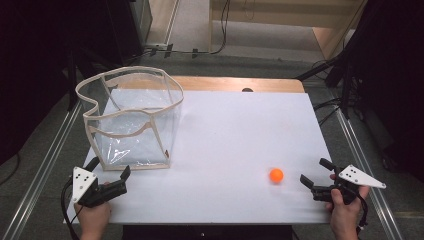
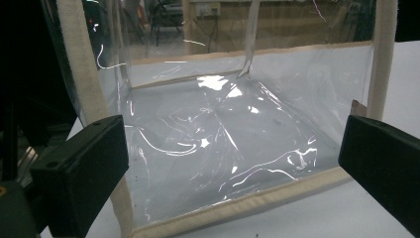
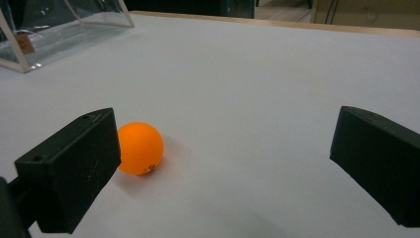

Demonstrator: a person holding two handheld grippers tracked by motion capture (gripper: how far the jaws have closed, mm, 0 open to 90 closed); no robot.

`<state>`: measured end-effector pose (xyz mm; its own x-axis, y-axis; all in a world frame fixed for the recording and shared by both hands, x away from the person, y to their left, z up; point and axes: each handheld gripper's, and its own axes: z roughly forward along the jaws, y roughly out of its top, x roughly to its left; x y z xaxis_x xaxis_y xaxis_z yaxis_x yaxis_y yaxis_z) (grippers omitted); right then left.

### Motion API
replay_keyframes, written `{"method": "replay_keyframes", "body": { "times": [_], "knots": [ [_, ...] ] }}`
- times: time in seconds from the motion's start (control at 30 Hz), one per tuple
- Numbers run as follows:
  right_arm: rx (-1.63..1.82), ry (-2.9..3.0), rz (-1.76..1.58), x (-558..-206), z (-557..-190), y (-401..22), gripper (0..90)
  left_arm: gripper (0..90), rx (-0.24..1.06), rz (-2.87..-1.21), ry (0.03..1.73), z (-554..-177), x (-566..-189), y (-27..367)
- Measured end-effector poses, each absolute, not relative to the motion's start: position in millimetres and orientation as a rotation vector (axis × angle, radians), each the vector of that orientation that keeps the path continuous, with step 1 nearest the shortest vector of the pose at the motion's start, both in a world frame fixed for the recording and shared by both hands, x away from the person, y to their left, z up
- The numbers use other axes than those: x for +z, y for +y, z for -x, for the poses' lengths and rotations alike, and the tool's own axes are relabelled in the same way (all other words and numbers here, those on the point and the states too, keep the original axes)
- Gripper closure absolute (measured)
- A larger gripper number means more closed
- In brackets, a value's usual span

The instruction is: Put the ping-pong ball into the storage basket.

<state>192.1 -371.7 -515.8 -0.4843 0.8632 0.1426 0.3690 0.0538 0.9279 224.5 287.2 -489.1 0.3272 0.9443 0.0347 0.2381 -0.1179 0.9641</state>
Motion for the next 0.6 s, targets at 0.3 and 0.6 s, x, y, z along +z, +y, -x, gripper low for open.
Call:
{"method": "replay_keyframes", "body": {
  "times": [0.3, 0.6],
  "knots": [
    [1.435, 1.91, -1.202, -508, -192, -368, 0.0, 0.0, 0.89, -1.596, 1.097, -224, -490, 286],
    [1.426, 1.959, -1.177, -496, -193, -359, 0.0, 0.0, 0.899, -1.603, 1.092, -224, -490, 284]
  ]
}}
